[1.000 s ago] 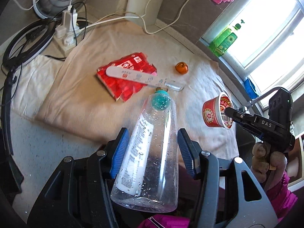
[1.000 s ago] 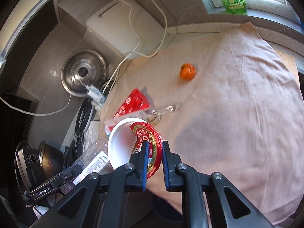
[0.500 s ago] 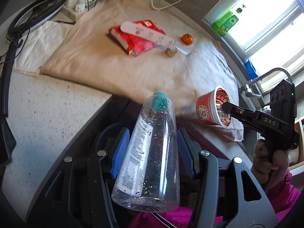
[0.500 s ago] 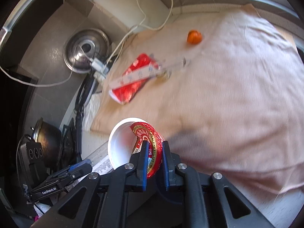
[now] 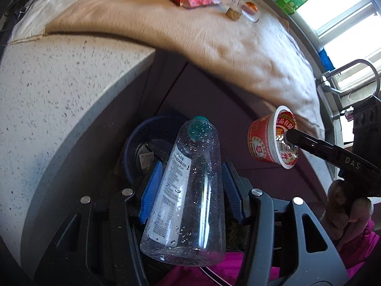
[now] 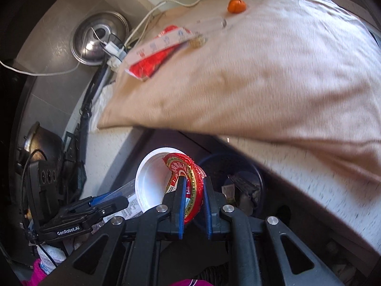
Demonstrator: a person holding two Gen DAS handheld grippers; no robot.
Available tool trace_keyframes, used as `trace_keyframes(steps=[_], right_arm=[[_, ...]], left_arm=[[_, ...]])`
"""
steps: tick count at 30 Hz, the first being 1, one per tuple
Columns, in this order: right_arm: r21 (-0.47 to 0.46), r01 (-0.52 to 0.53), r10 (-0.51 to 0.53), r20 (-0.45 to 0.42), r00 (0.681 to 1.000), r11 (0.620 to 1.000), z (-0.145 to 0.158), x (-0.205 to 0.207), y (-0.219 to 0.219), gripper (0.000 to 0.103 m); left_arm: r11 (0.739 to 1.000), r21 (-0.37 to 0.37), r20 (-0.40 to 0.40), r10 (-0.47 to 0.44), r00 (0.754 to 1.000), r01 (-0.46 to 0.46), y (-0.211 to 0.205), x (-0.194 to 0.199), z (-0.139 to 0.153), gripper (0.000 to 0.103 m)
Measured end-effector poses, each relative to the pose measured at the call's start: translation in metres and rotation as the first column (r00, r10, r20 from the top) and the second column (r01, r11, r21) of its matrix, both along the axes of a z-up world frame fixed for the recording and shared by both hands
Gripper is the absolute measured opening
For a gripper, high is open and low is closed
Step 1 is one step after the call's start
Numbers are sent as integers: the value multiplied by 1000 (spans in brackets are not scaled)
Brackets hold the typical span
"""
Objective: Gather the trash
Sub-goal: 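Lift the bottle and yogurt cup and carry them down toward the blue basket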
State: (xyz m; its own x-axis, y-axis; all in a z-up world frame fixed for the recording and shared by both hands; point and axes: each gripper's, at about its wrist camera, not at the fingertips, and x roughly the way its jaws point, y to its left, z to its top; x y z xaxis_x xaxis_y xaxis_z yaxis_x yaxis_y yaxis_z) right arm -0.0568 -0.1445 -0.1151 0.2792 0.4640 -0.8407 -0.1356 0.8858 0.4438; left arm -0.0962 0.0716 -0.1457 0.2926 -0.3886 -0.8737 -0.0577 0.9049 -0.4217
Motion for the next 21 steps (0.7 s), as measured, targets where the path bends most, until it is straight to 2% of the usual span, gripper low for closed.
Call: trace_keyframes(steps=[9, 21], right_arm=[[-85, 2, -4, -21, 1000, 996, -39, -22, 9, 12], [-170, -12, 3, -51, 999, 985, -87, -27, 20, 12]], left_arm=[[999, 34, -65, -40, 997, 42, -7, 2, -48, 53], [994, 69, -108, -76, 991, 84, -23, 8, -91, 53]])
